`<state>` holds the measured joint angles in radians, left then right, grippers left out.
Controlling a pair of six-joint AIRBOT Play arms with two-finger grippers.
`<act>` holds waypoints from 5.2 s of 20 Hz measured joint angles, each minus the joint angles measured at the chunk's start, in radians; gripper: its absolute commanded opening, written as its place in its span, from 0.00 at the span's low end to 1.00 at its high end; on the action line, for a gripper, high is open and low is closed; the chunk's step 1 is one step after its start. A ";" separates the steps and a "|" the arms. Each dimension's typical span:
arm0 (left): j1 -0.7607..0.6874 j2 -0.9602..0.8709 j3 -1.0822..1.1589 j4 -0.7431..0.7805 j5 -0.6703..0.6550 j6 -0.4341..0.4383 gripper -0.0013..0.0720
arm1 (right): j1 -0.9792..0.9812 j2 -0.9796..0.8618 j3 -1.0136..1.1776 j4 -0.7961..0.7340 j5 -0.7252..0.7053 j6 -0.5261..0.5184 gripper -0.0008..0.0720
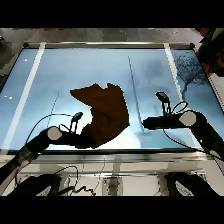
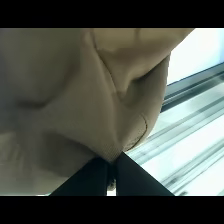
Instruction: Fold the clothes and pants, and hang the long-sleeved shirts on hangers.
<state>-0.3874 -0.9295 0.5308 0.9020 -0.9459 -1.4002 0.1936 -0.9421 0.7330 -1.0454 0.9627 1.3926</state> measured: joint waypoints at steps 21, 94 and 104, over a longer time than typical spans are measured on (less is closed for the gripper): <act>0.077 0.816 -0.108 0.948 -0.240 -0.058 0.04 | 0.179 -0.277 0.111 0.305 -0.384 0.003 0.02; 0.288 0.748 0.000 1.205 0.632 -1.481 0.04 | 0.000 0.052 0.903 -0.182 0.239 -0.123 0.02; 0.176 0.583 -0.003 1.138 0.444 -1.466 0.04 | 0.000 -0.348 0.896 -0.086 -0.015 -0.119 0.02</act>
<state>-0.2115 -0.3466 0.5274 2.0399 -0.5022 -2.8658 0.1936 -1.2896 1.6295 -1.1316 0.9478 1.2736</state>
